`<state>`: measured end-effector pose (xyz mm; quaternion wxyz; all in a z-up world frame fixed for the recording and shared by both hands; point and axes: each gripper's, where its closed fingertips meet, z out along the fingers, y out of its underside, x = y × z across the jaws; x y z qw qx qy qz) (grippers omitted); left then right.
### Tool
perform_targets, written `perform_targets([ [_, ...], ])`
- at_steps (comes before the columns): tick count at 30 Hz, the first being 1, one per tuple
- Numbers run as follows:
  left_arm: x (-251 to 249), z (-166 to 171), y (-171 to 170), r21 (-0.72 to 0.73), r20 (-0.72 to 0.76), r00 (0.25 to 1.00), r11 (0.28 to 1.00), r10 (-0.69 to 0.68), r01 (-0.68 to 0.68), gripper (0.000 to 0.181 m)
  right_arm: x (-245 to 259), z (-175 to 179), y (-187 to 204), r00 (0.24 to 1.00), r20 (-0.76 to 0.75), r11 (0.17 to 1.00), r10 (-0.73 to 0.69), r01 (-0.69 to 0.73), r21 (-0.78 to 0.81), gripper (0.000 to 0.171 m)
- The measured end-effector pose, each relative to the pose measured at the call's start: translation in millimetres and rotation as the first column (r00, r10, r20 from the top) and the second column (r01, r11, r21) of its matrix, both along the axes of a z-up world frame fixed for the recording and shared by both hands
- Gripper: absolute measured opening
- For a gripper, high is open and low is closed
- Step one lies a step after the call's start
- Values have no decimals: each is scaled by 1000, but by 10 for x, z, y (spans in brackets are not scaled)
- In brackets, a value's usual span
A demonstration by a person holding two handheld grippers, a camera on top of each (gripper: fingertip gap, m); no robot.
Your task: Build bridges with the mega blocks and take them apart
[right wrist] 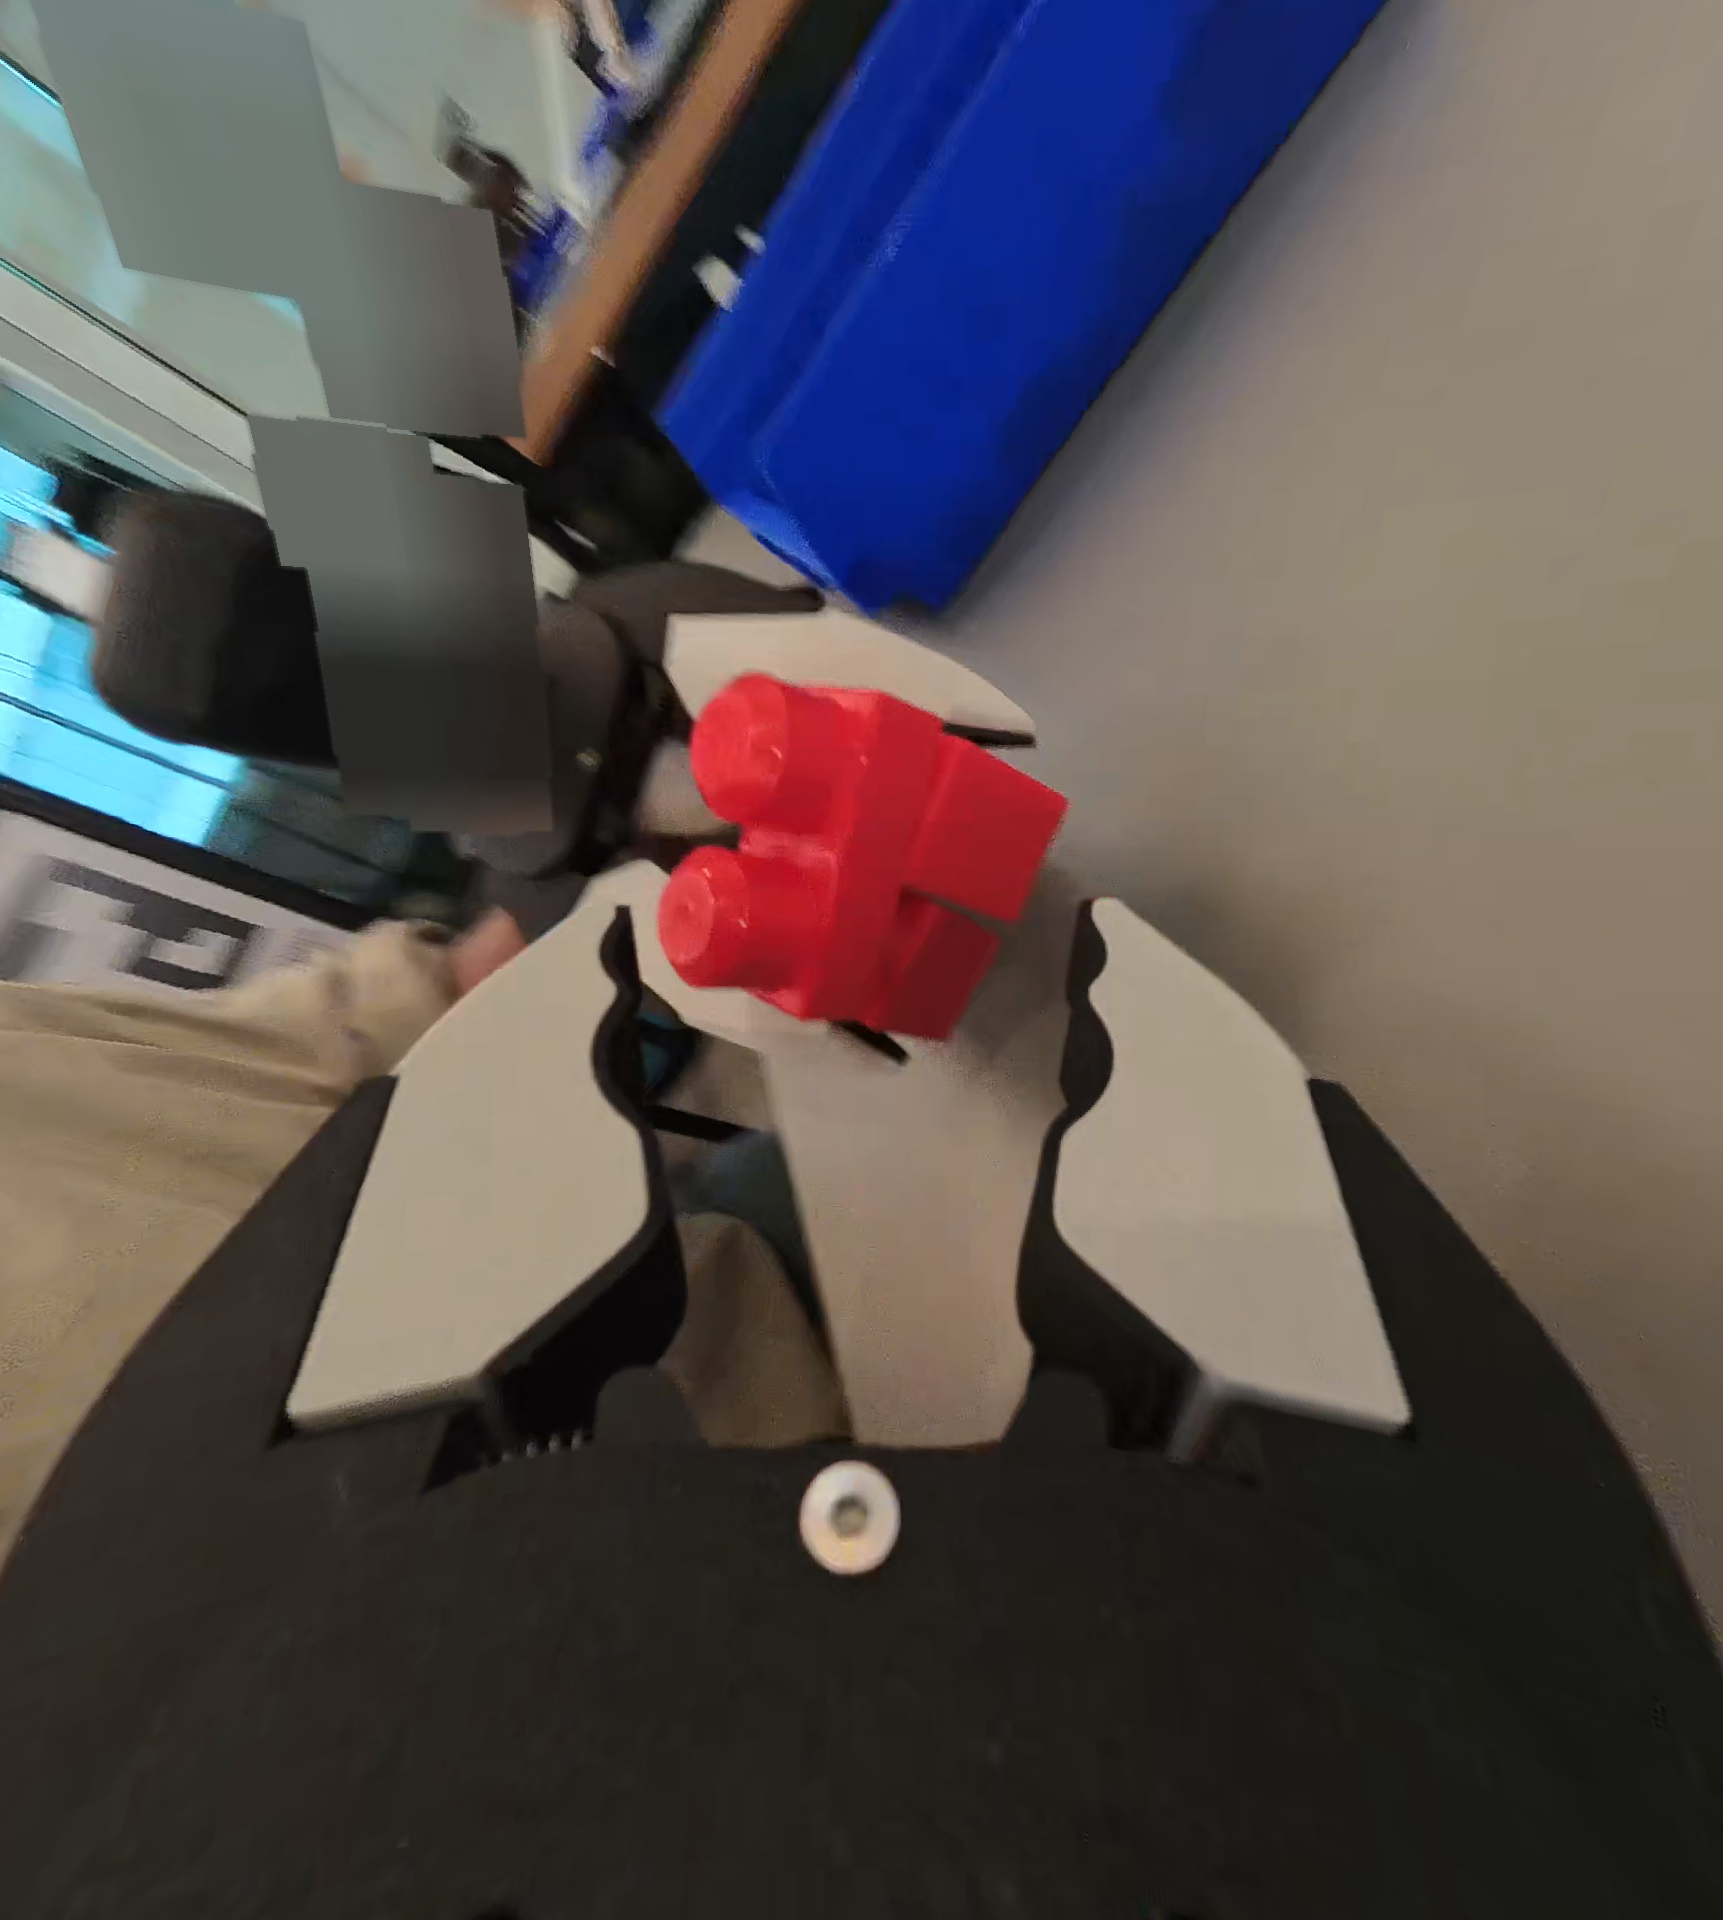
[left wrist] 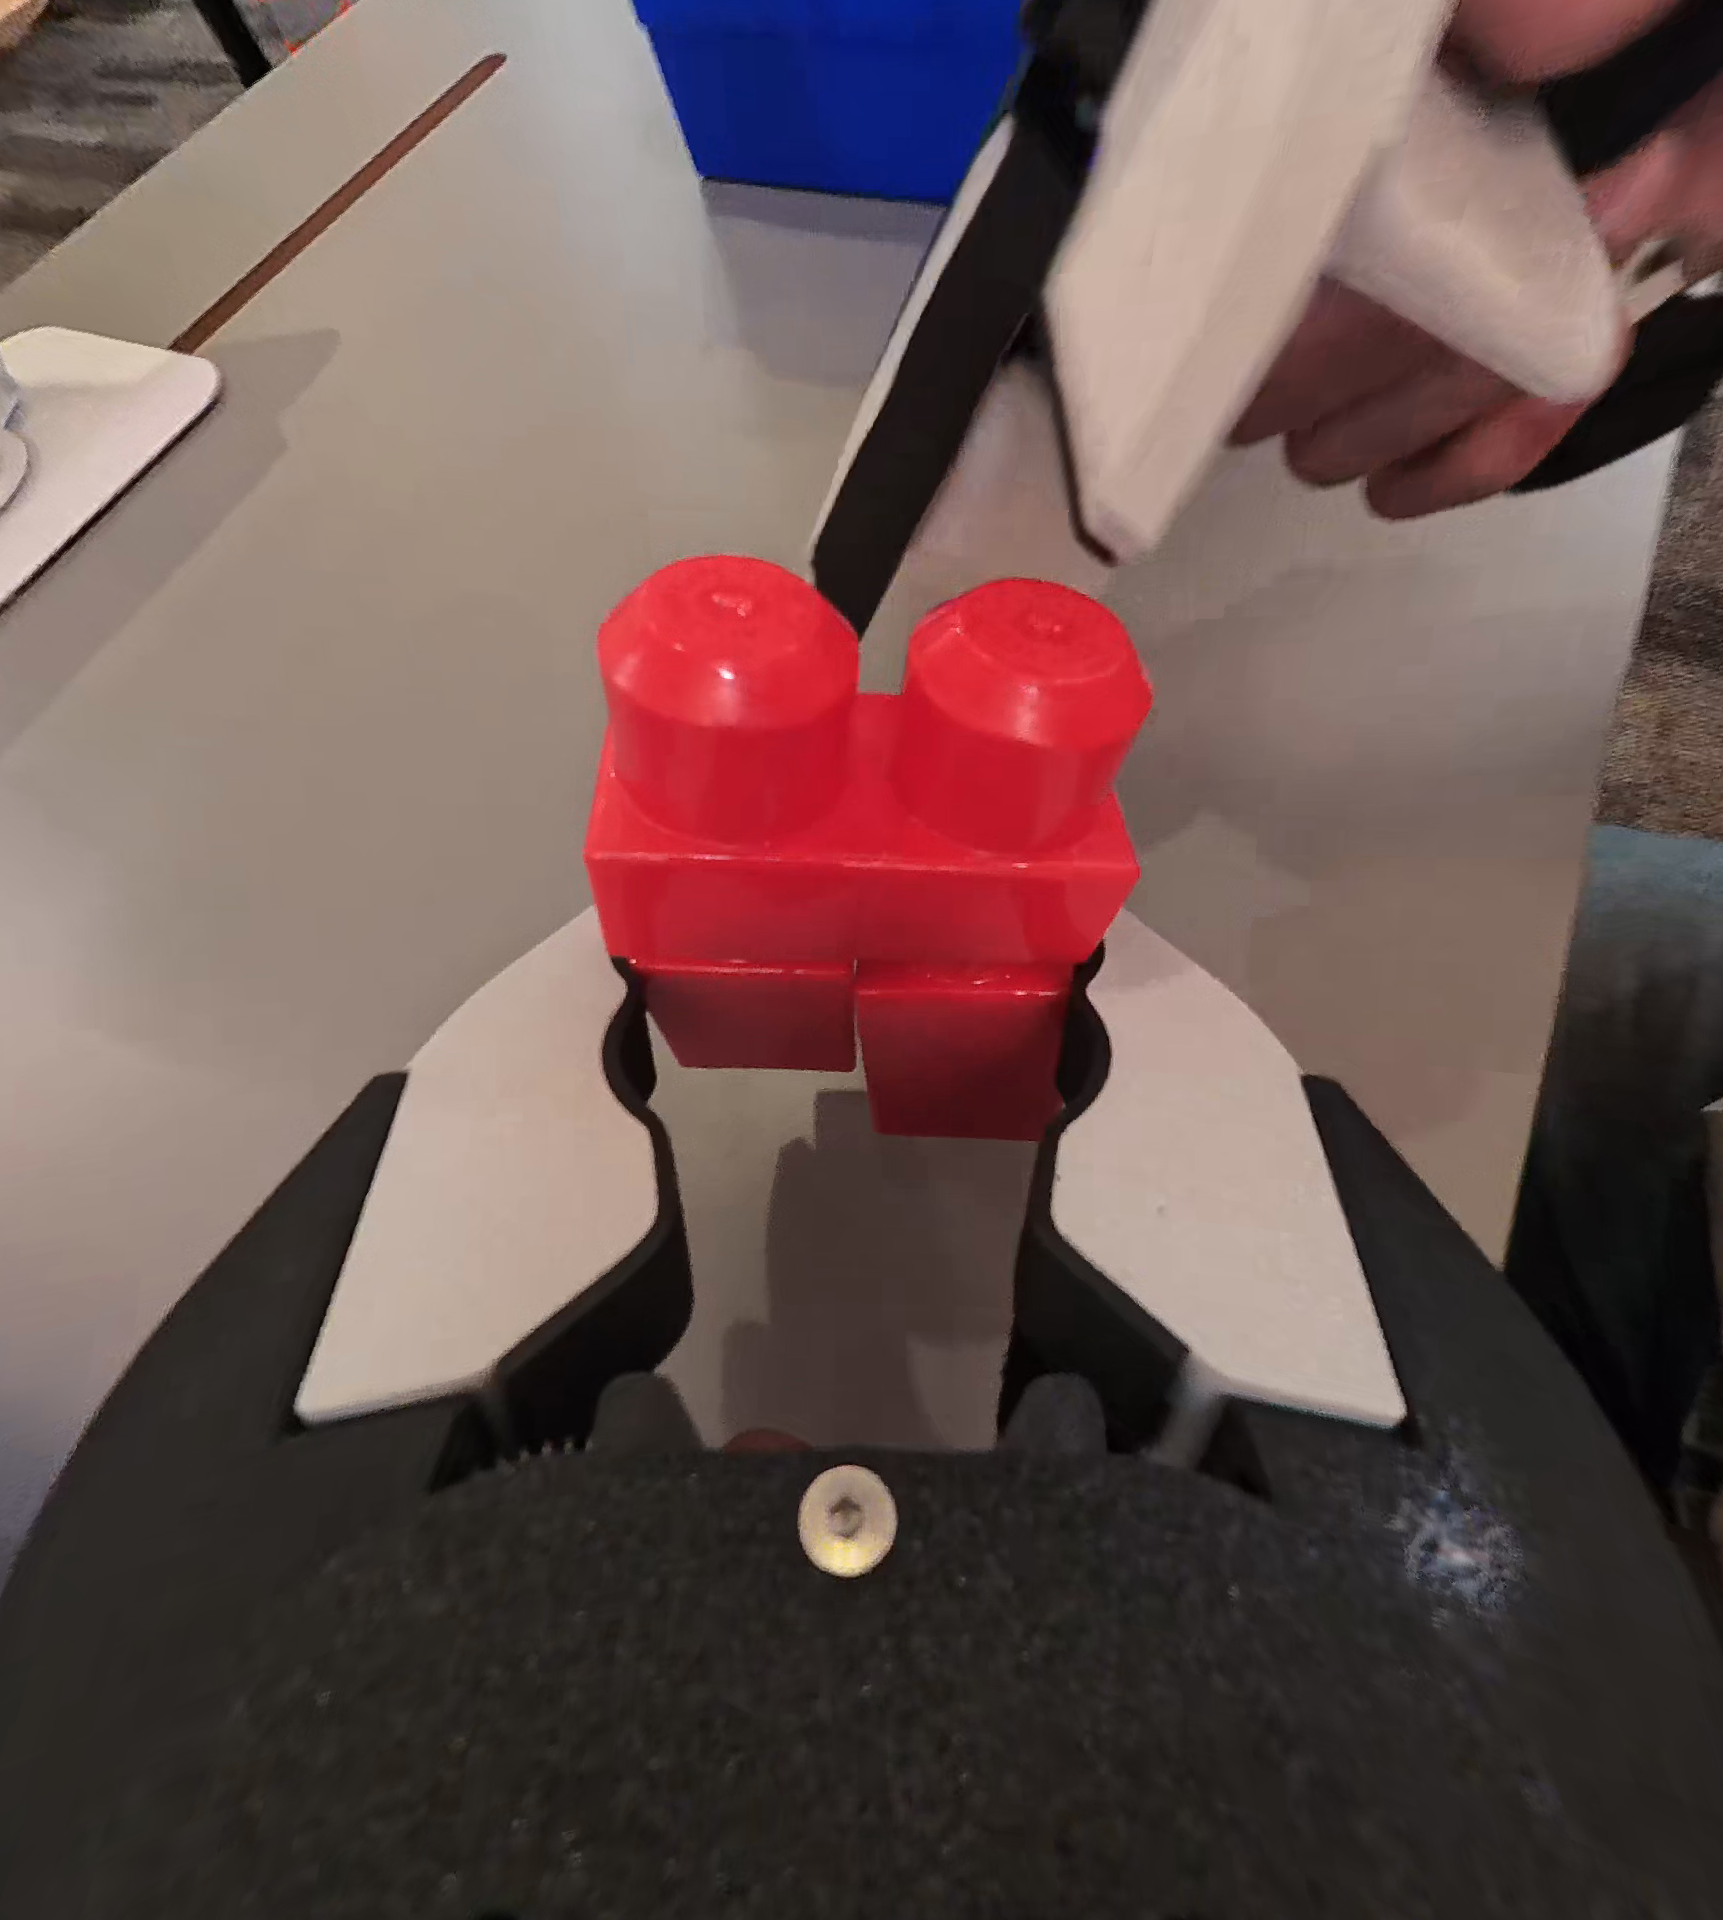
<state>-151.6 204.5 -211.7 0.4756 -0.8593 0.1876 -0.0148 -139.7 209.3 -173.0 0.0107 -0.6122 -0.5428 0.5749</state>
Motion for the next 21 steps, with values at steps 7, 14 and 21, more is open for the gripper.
perform_targets([
  [7,-20,-105,32,-17,-43,998,999,51,-52,76,-25,-102,-112,999,34,928,6,-18,372,58],
  [14,-53,-118,41,-25,-21,996,996,81,-82,76,-42,-103,-152,994,104,915,20,-60,400,36],
  [21,-29,-124,94,-21,-10,996,996,90,-90,76,4,-92,-105,983,183,864,13,-103,494,34],
])
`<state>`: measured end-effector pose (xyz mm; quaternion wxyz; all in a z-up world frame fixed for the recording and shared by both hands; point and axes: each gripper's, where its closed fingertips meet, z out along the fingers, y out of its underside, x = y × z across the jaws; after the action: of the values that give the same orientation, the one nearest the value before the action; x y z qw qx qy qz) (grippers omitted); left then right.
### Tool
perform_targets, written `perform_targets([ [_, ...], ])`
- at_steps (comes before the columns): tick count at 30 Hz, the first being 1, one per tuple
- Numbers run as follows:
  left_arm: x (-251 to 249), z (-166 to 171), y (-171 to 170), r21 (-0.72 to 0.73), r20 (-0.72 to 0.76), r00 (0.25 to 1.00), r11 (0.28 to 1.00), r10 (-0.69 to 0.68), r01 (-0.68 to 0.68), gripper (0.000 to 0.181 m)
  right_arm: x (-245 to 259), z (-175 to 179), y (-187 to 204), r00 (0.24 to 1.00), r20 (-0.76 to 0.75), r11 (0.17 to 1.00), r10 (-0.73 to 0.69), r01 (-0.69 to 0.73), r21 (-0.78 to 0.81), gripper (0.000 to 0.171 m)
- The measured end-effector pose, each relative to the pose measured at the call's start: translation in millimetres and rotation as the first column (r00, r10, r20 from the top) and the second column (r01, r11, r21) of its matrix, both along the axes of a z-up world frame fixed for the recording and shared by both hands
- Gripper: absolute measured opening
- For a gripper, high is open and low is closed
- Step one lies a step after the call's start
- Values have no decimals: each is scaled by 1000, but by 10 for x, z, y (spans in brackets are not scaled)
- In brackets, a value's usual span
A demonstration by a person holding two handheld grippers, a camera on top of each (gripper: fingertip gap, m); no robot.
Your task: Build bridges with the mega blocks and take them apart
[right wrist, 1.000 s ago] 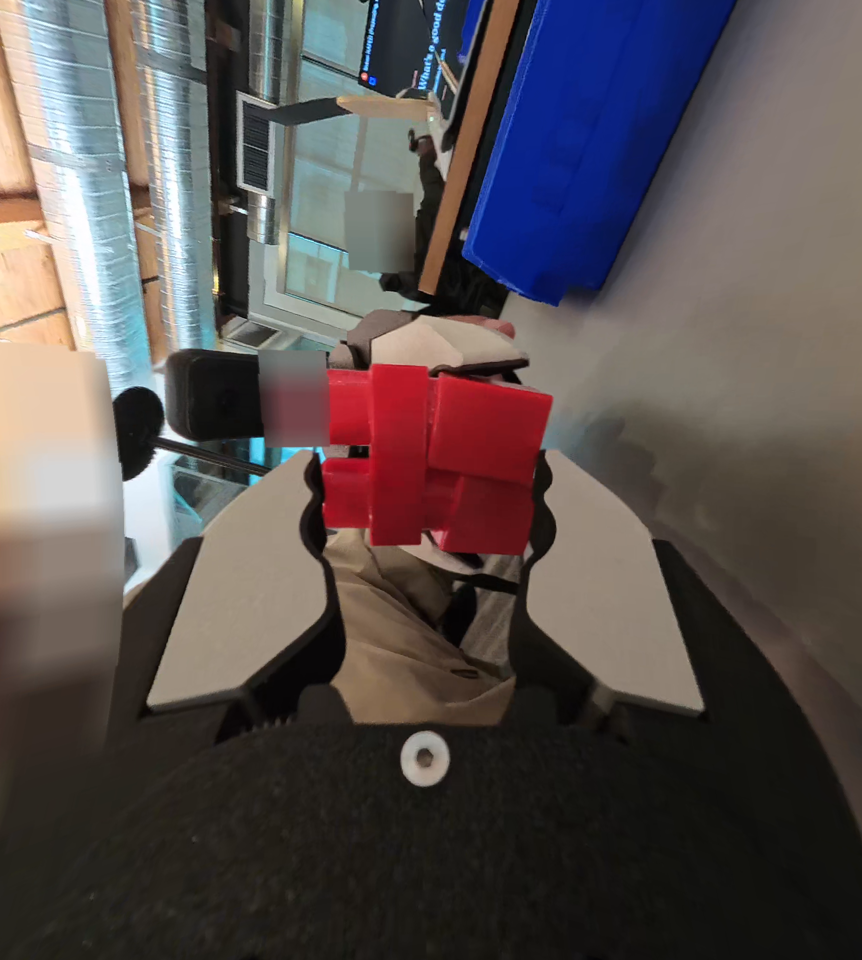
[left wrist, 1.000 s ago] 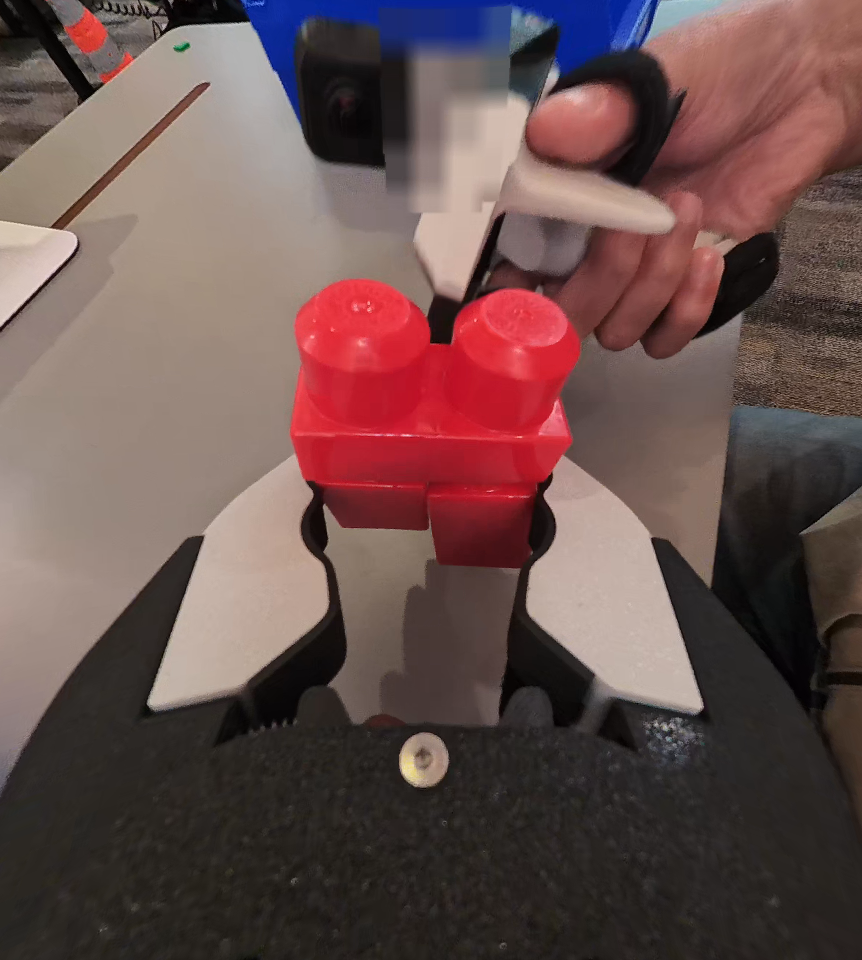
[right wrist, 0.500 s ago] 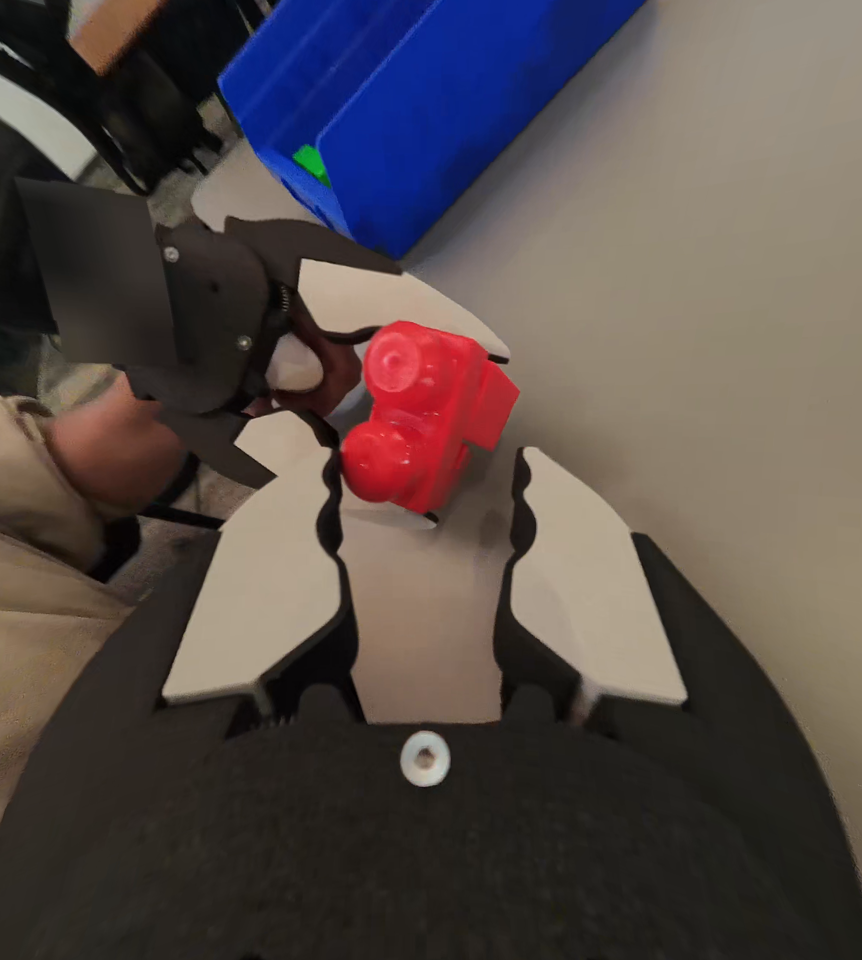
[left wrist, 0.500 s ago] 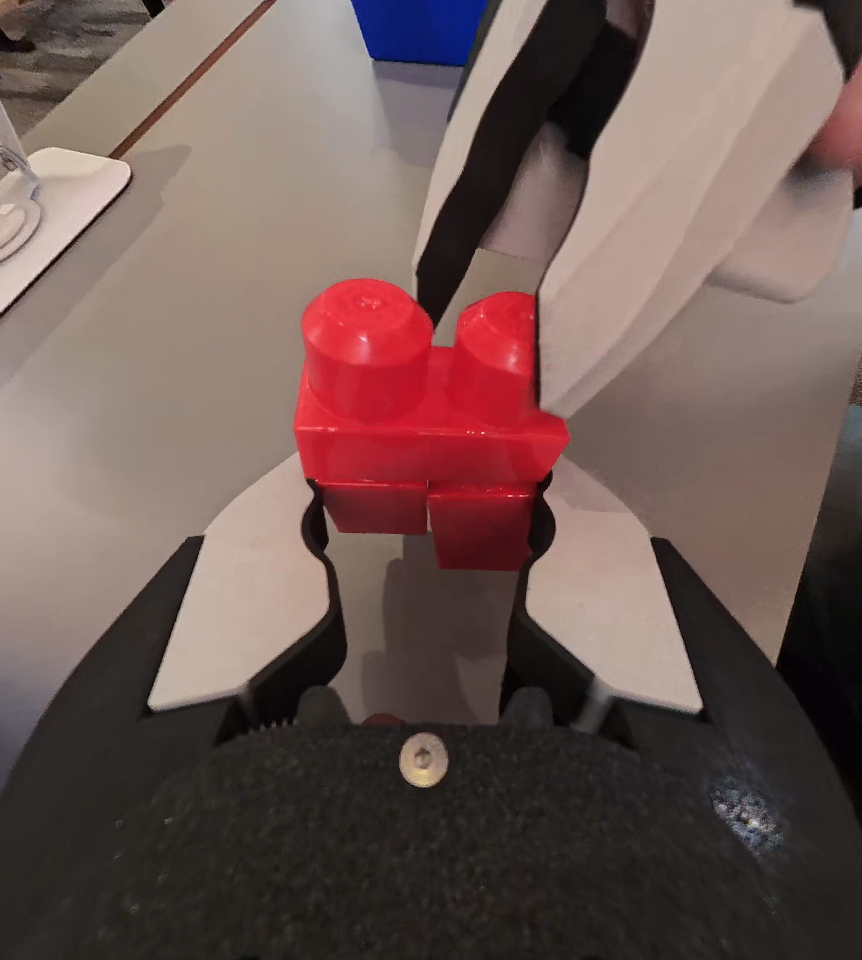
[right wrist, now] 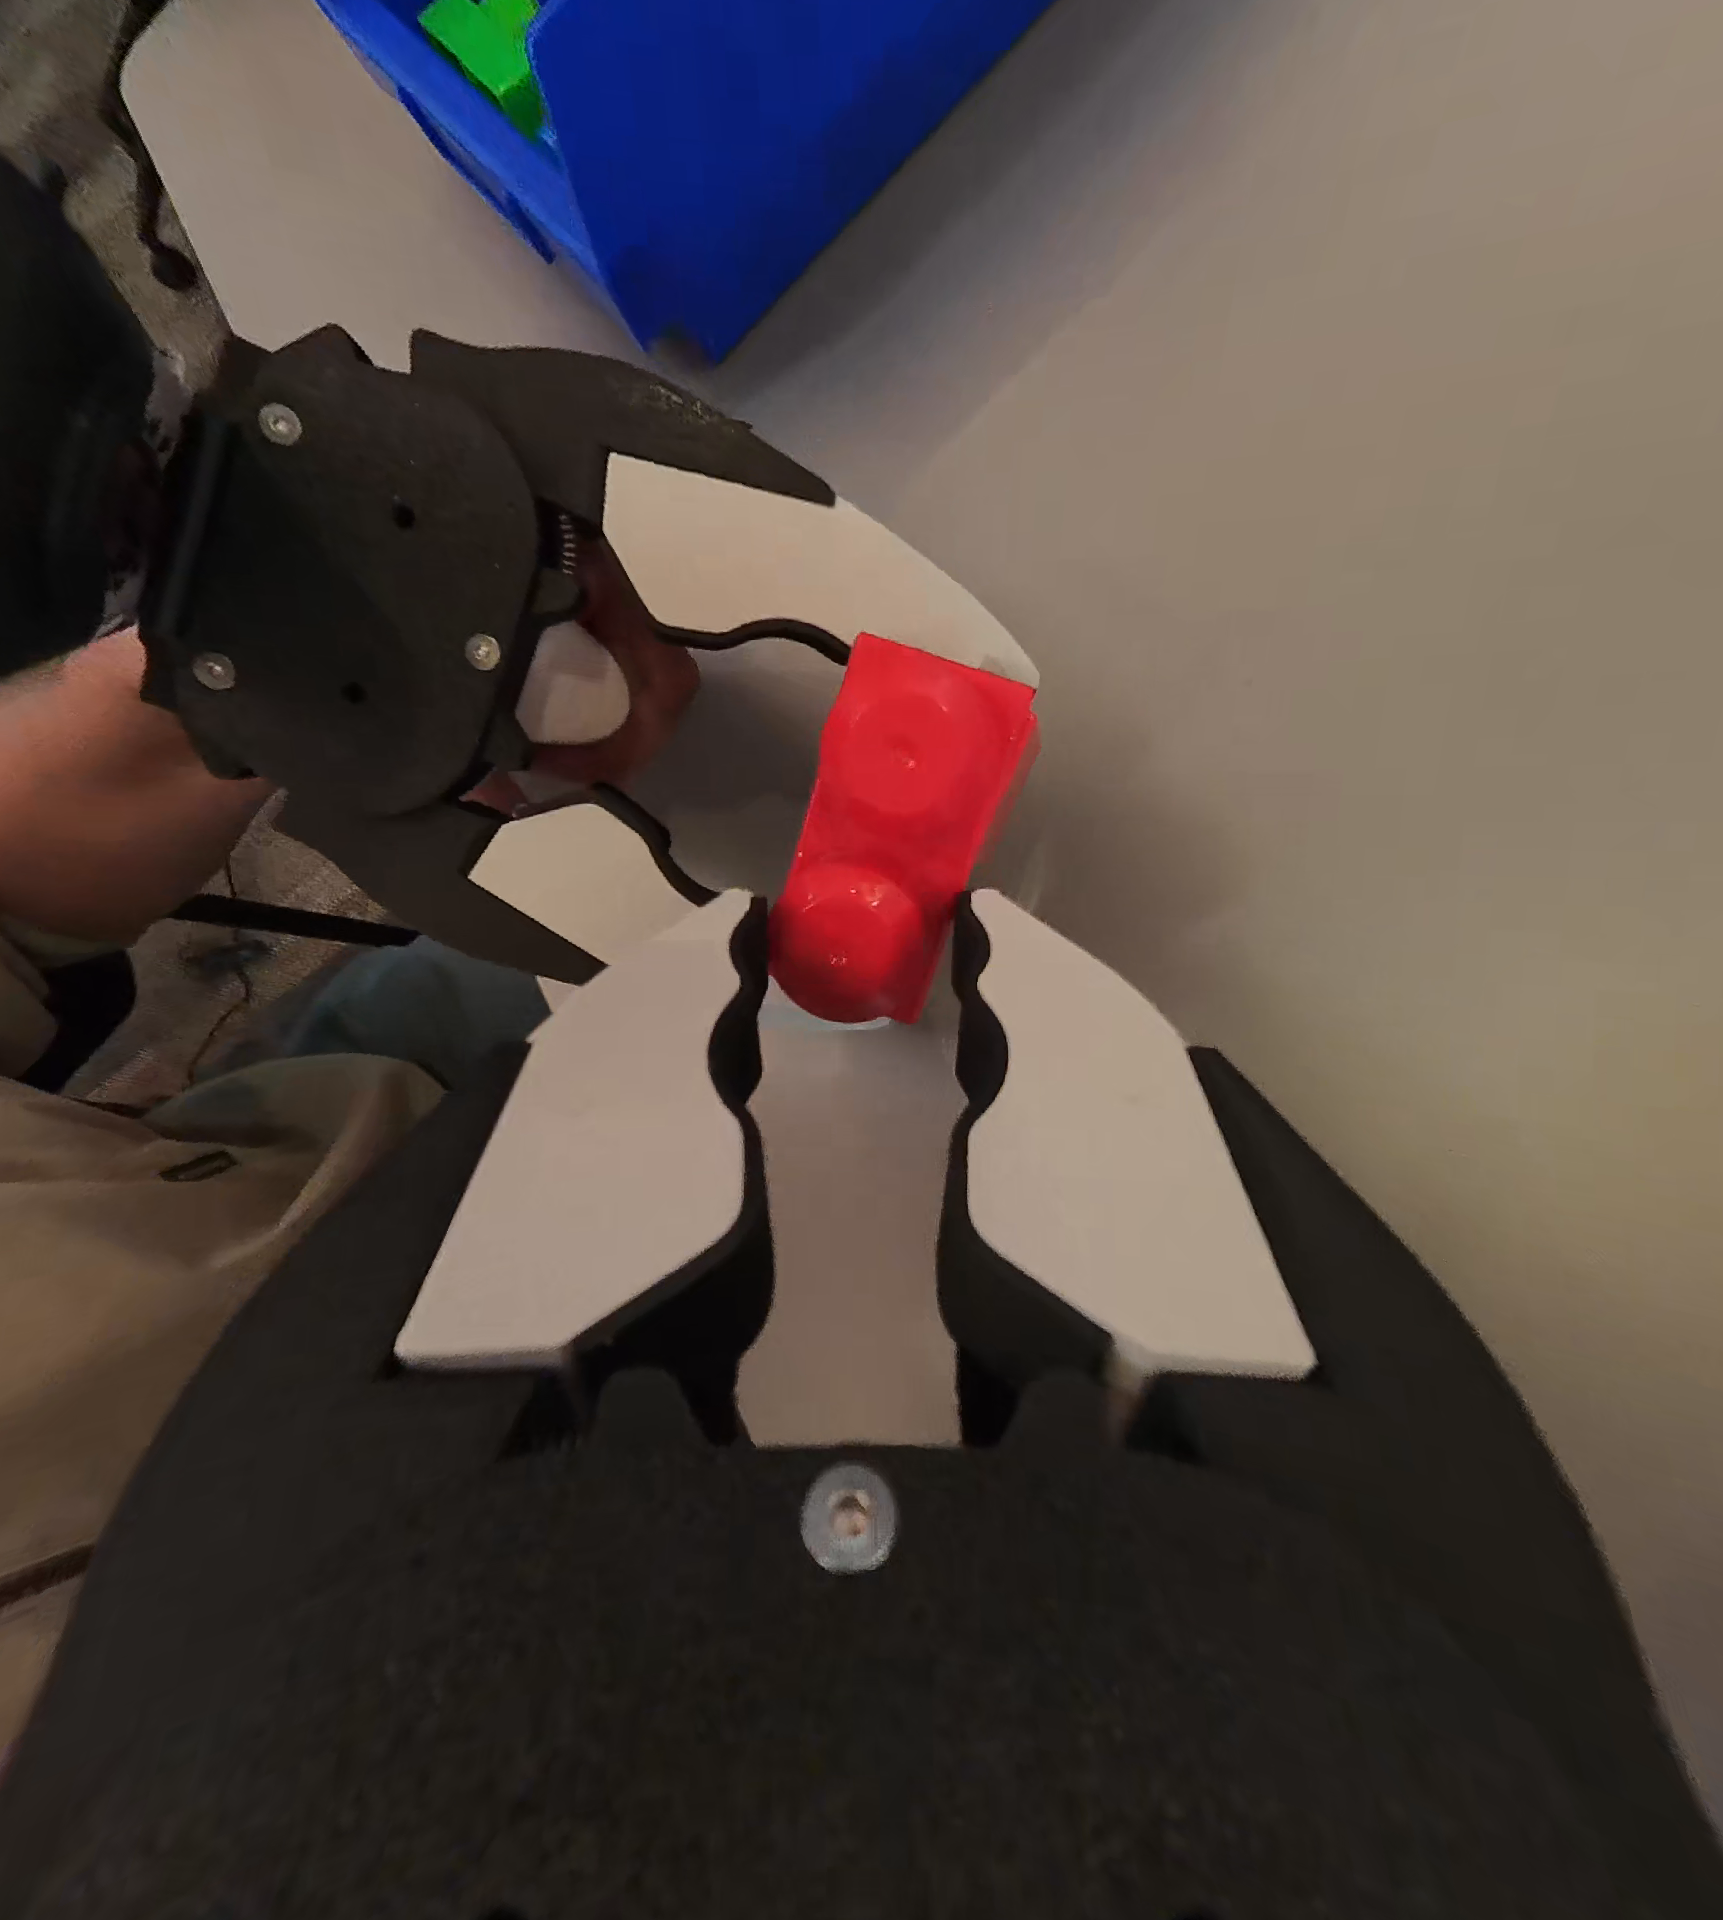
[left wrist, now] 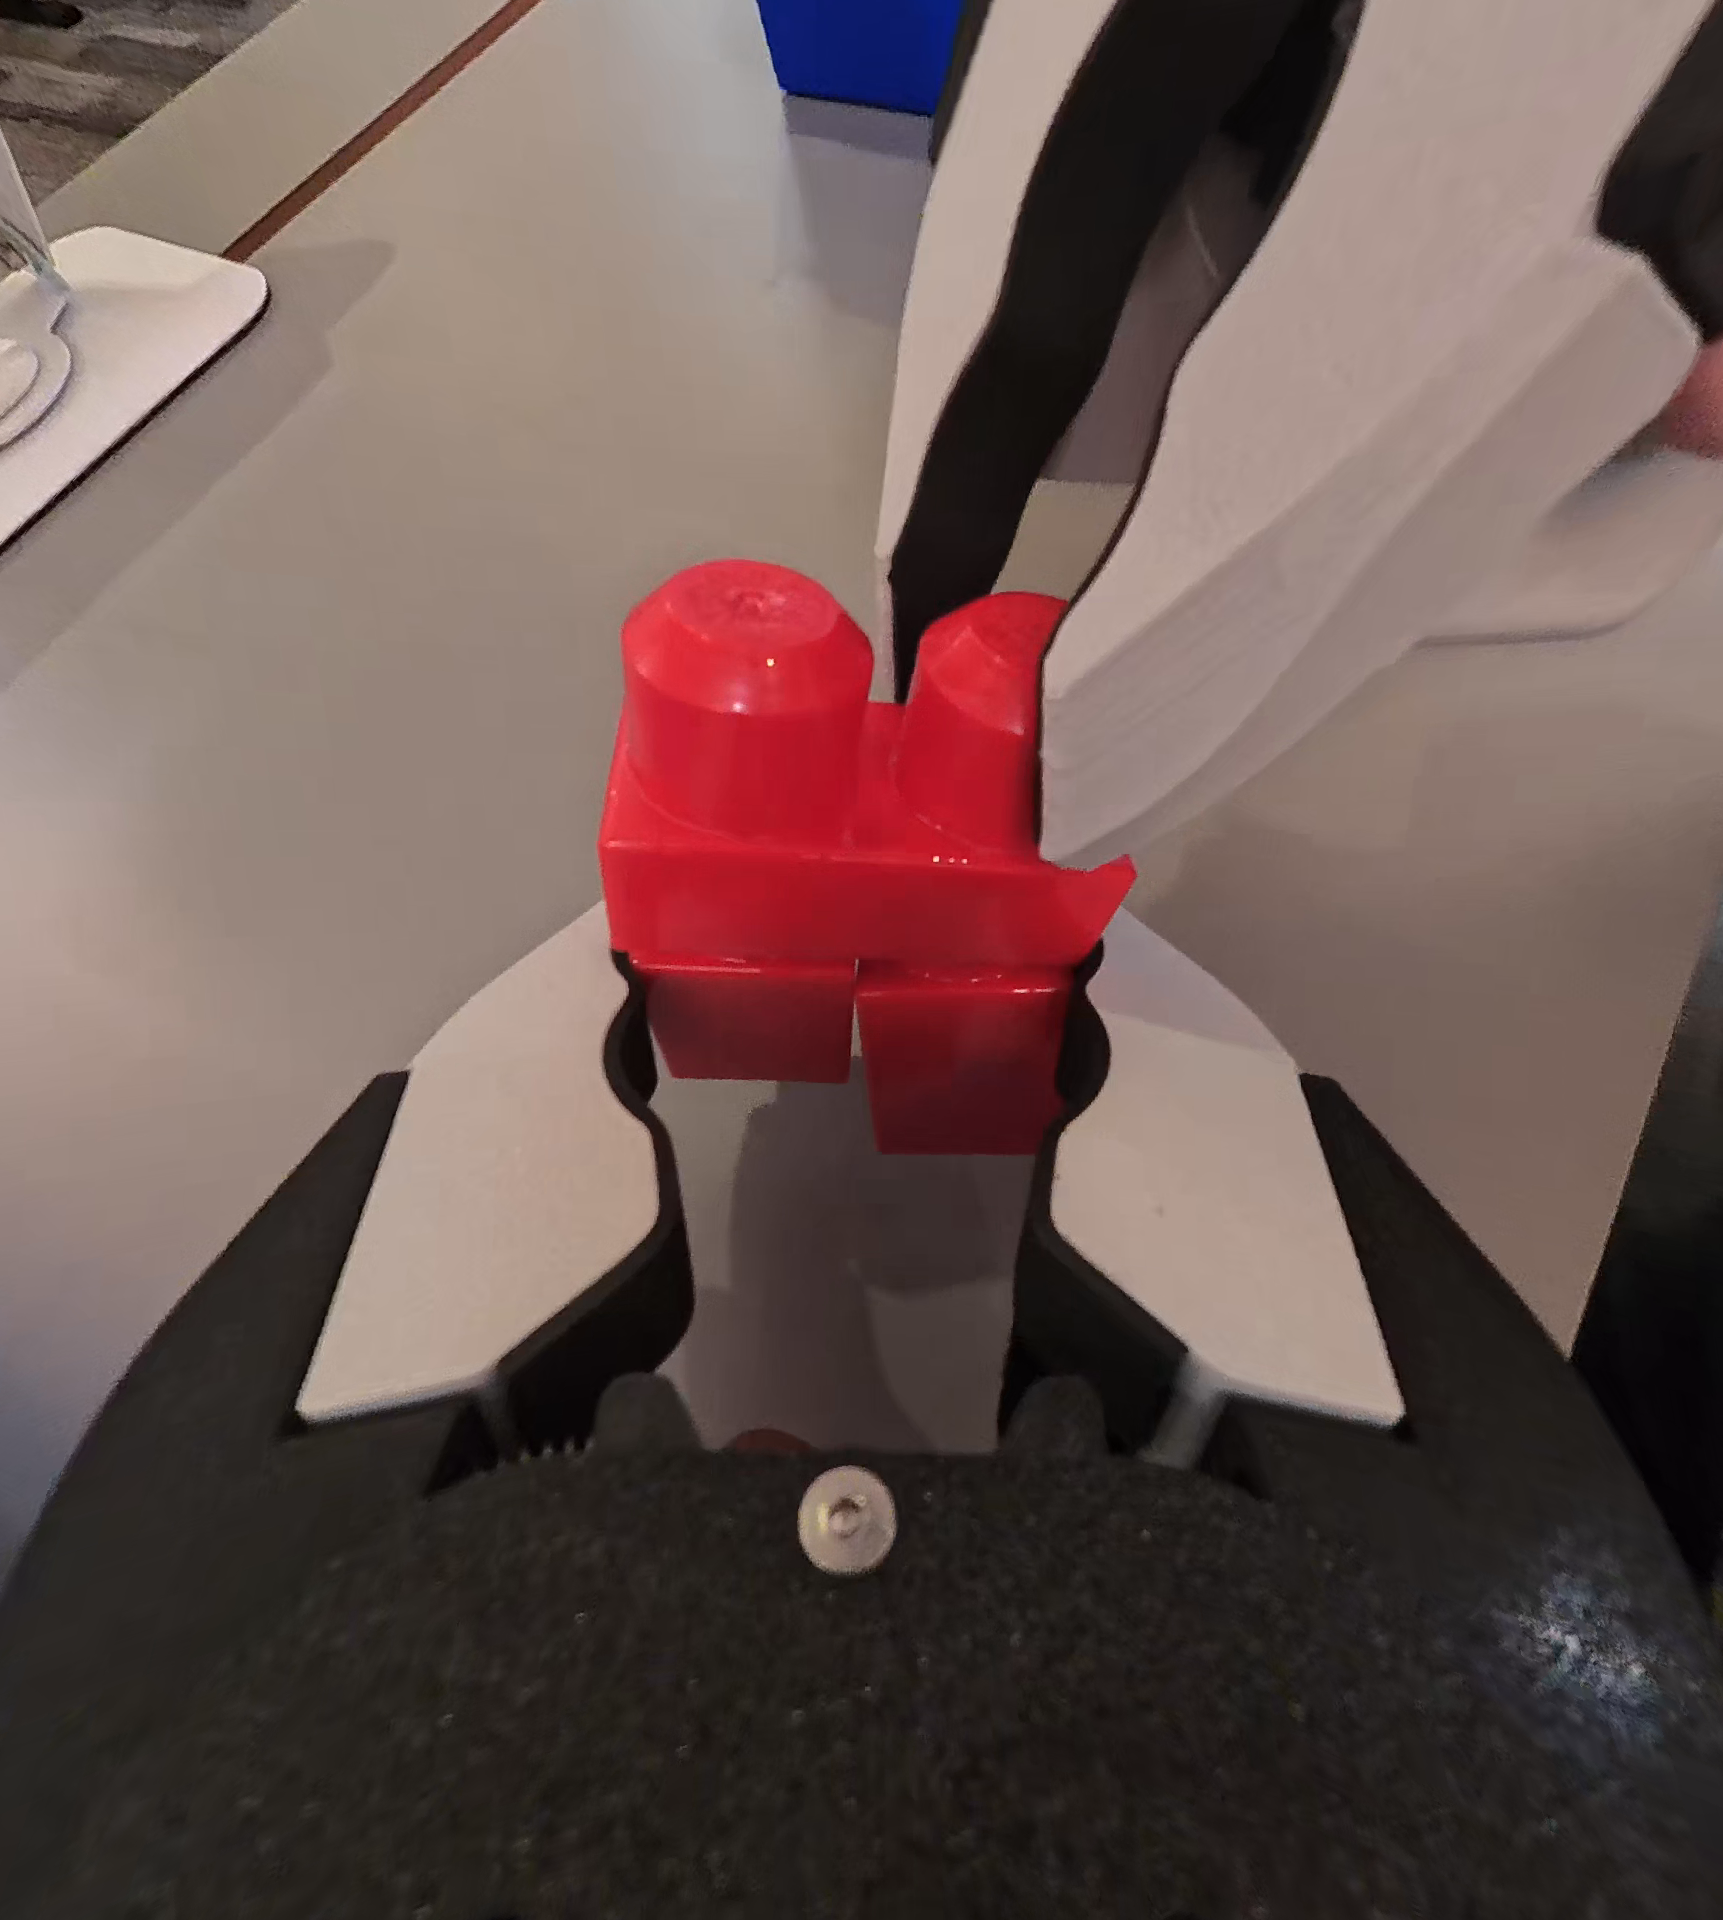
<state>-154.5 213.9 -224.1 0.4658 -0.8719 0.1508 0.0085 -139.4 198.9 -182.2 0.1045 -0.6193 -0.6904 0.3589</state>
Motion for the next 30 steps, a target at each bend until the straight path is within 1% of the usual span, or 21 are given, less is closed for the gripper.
perform_targets([
  [2,5,36,2,18,14,1000,1000,4,-4,76,8,46,-8,1000,-12,1000,11,-11,-3,36],
  [4,-31,42,-3,17,12,1000,1000,16,-16,76,34,100,2,1000,-14,1000,22,-22,-16,42],
  [5,-54,51,-4,25,6,1000,999,24,-24,76,35,146,33,999,-29,1000,20,-20,-9,41],
  [6,-51,56,-12,29,12,1000,999,20,-20,76,38,200,57,999,-44,1000,26,-26,-4,37],
  [7,-47,60,-21,30,16,1000,999,17,-17,76,47,265,49,997,-60,999,51,-52,-7,27],
  [8,-44,75,-26,41,11,1000,999,14,-14,76,55,336,19,992,-83,996,91,-92,-9,4],
  [9,-17,95,-35,53,9,1000,999,-4,3,76,51,384,10,988,-102,993,114,-114,8,0],
  [12,32,149,-47,68,3,1000,997,-21,21,76,59,369,-14,983,-68,983,169,-162,90,0],
  [15,54,185,-67,76,-15,999,996,-36,37,76,40,363,-17,984,-53,979,171,-163,120,0],
  [16,88,215,-79,89,1,998,995,-55,55,75,29,367,-5,985,-56,979,165,-157,127,0],
  [20,98,238,-98,78,16,999,996,-52,51,75,21,377,-11,986,-54,981,158,-150,119,0],
  [22,97,266,-99,100,13,999,994,-47,46,75,22,407,-29,985,-65,983,161,-154,104,0],
  [24,125,293,-107,109,50,997,992,-63,57,75,26,429,-39,985,-71,983,158,-151,100,0],
  [27,130,286,-105,108,36,998,993,-57,53,75,38,422,-40,986,-64,982,156,-148,114,0],
  [30,137,296,-105,119,69,995,991,-72,63,76,22,447,-41,984,-102,987,146,-137,86,0],
])
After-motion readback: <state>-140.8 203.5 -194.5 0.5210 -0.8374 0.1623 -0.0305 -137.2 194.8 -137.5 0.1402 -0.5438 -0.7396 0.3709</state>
